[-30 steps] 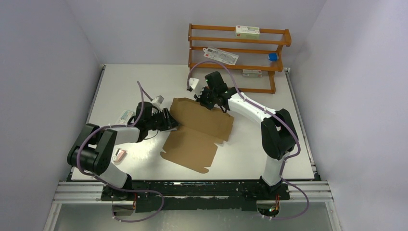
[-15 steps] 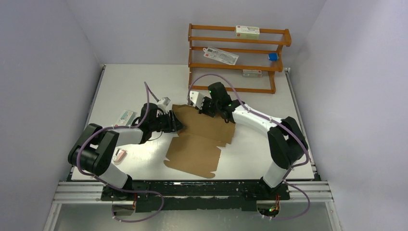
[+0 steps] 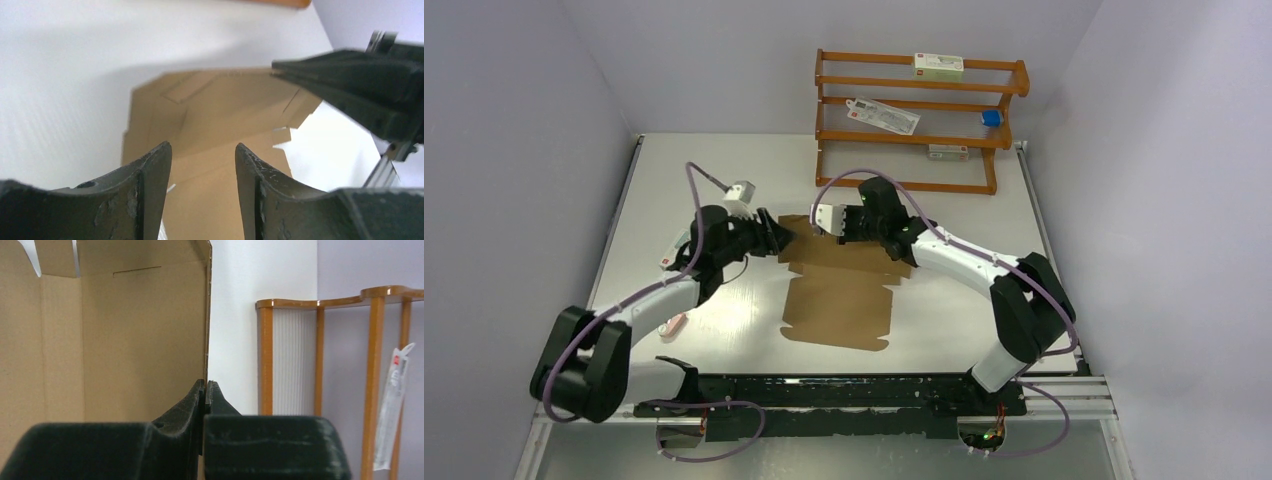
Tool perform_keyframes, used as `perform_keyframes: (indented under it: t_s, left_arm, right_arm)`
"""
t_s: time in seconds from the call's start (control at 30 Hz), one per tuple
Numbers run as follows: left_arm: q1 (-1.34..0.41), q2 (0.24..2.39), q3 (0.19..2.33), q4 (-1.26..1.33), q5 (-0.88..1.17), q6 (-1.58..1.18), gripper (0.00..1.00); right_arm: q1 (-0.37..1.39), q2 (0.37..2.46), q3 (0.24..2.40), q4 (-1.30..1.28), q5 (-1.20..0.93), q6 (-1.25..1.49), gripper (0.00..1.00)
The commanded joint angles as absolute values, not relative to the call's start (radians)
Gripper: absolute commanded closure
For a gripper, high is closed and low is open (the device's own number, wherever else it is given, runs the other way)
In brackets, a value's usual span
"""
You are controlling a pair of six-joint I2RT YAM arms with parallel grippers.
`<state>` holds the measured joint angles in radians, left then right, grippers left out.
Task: Fold the paper box
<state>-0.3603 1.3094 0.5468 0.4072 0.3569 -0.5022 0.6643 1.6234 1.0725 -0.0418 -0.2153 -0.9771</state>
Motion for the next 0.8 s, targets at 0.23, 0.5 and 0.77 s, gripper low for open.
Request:
perform_keyframes:
  t_s: [0.23,0.5,0.77]
  left_arm:
    - [-0.232,1.241,0.584,0.448,0.232,-0.489,0.46]
    - [-0.167,1.372,0.621,0.416,0.222,-0.456,0.44]
    - [-0.176,1.494,0.643,0.479,0.39,-0.447,0.42]
  right_arm:
    - [0.716,1.512,0.952,0.096,-0.165,-1.161,1.0]
    - [0.762,1.507,0.921,0.108,-0.099,-1.214,1.0]
    - [0.783,1.511,0.88,0.109,-0.082,-1.308,1.0]
